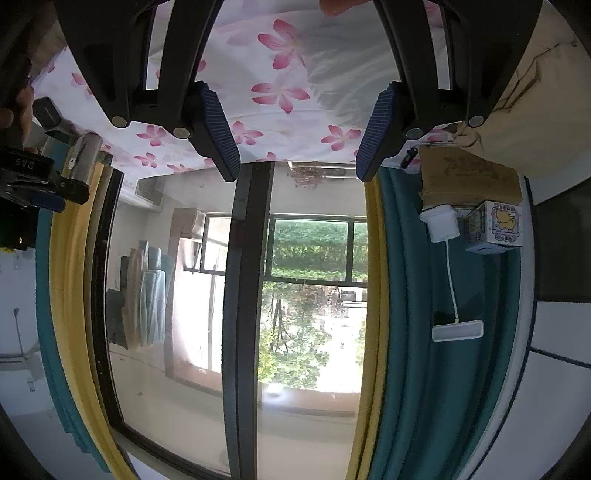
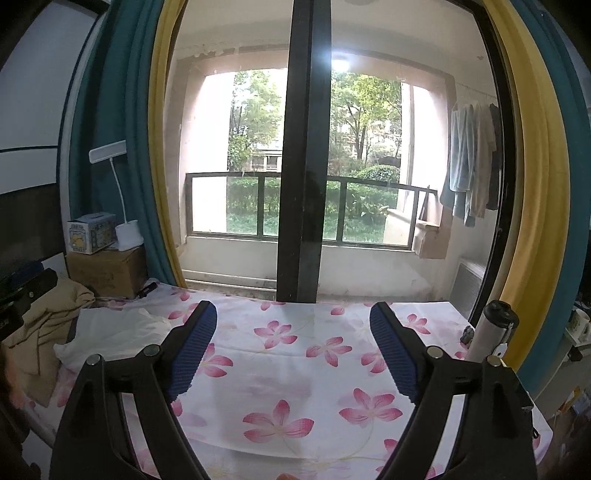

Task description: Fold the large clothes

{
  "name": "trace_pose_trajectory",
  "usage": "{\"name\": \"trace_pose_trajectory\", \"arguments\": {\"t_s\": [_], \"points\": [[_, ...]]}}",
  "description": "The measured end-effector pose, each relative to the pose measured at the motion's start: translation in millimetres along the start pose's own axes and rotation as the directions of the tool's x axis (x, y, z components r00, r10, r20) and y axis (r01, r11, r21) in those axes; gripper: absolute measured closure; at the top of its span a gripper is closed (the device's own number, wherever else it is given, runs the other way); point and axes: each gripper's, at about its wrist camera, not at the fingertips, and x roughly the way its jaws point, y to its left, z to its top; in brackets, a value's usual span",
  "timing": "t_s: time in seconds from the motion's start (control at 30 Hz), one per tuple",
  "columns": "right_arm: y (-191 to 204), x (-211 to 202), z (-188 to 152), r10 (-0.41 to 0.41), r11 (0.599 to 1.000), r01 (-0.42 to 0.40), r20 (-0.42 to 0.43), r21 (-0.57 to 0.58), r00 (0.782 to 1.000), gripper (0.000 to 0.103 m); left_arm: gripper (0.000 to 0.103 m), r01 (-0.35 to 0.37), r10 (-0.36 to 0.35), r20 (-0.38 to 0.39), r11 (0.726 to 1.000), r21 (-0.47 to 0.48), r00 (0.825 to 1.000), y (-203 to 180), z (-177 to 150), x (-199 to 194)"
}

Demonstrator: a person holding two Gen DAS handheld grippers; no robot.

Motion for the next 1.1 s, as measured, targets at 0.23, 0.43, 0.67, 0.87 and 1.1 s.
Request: {"name": "trace_pose_trajectory", "arguments": {"t_s": [0.23, 0.43, 0.67, 0.87, 1.1], "points": [[1.0, 1.8, 0.0, 0.001, 1.000, -0.001, -0.009, -0.005, 1.000, 0.018, 0.035, -0.014, 0.013, -0.004, 1.000, -0.010, 1.000, 2.7, -2.1, 0.5], [0.3, 3.4, -2.0, 0.002, 1.000, -0.002, -0.016, -0.005, 1.000, 0.018, 0.034, -0.010, 0.010, -0.015, 1.000, -0.010, 1.000, 2.2, -3.6, 2.0], [-0.5, 3.9, -2.1, -0.002, 1.000, 0.001, -0.017, -0.001, 1.000, 0.018, 0.034, -0.008, 0.008, -0.011, 1.000, -0.012, 1.000, 2.0, -3.5, 2.0], [-1.8, 4.7, -2.5, 0.002, 1.000, -0.002, -0.017, 0.003, 1.000, 0.018, 0.034, -0.011, 0.011, -0.018, 1.000, -0.017, 1.000, 2.2, -5.0, 3.8], [-2.0, 5.7, -2.5, 0.001, 1.000, -0.001, -0.020, 0.004, 1.000, 0.018, 0.034, -0.020, 0.020, -0.012, 1.000, -0.012, 1.000, 1.2, -5.0, 3.6]]}}
